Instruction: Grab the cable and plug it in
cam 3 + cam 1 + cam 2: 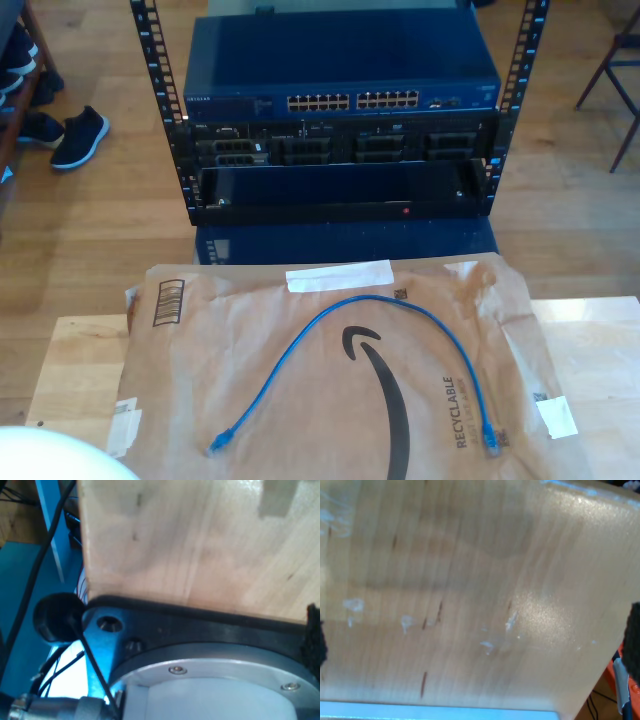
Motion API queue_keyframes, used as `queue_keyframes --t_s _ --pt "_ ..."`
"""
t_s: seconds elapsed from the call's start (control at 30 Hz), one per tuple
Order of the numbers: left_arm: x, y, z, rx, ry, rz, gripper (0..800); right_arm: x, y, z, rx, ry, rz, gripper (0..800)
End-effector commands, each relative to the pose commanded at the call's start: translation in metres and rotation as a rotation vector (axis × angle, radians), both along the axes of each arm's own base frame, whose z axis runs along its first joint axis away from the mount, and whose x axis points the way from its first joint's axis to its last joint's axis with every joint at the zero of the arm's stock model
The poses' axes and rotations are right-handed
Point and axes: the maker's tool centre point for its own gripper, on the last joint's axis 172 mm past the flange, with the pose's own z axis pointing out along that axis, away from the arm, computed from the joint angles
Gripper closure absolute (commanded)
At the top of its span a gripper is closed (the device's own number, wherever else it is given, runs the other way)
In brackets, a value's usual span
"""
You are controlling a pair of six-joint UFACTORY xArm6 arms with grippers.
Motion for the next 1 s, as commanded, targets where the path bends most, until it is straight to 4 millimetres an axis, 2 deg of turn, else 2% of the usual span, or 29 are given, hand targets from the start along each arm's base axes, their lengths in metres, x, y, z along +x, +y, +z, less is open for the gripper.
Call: queue_keyframes --t_s 1.0 --pt "0.0 0.0014 -0.0013 0.006 -0.001 -0.003 0 0.0009 0.0017 -0.001 0.003 -0.01 -0.024 3"
